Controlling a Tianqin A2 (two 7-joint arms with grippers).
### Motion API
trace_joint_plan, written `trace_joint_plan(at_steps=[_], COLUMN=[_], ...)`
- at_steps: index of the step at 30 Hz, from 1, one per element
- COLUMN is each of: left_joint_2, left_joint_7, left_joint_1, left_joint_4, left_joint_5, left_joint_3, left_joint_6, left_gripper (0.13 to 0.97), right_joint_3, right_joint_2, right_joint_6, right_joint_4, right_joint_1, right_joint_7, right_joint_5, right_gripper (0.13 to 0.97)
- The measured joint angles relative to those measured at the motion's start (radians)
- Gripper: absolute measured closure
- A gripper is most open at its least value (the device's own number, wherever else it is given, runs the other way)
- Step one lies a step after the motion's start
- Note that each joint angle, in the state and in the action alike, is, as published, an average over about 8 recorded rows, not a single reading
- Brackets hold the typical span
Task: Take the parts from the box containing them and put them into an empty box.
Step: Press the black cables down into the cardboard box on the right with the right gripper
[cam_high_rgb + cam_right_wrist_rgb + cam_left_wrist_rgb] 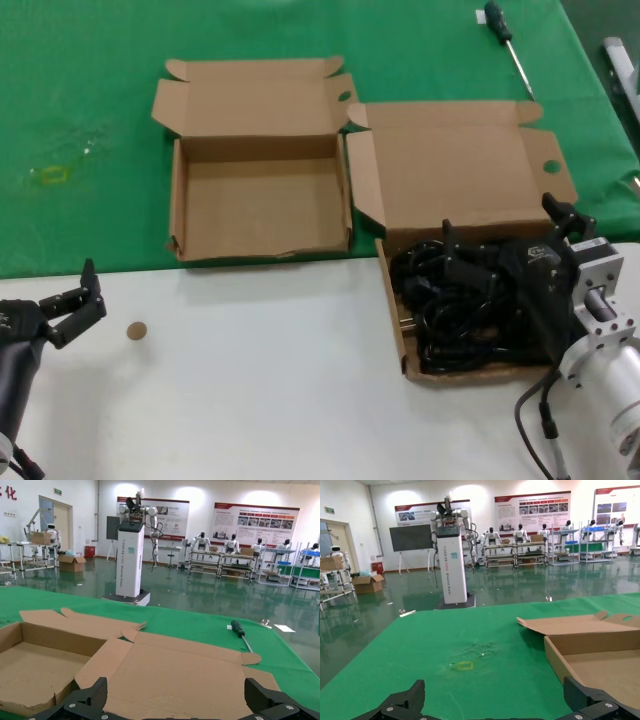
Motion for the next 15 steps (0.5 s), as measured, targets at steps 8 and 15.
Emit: trace_joint_plan(at_steps=[8,15], left_joint_2=[0.0,0.0], left_joint_7=[0.0,0.0], left_joint_1=[0.0,0.0], left_joint_4=[0.0,0.0], left_joint_5=[0.0,0.0], left_joint_3=[0.0,0.0], left_joint_6=[0.0,0.0], left_gripper=[0.132,0.132], right_joint_3=[0.0,0.0], right_joint_2=[0.0,0.0], right_joint_6=[0.0,0.0], right_joint_4=[0.0,0.0], right_joint_1=[0.0,0.0], right_joint_7=[0.0,0.0], right_joint_5=[0.0,0.0], right_gripper=[0.129,0.129])
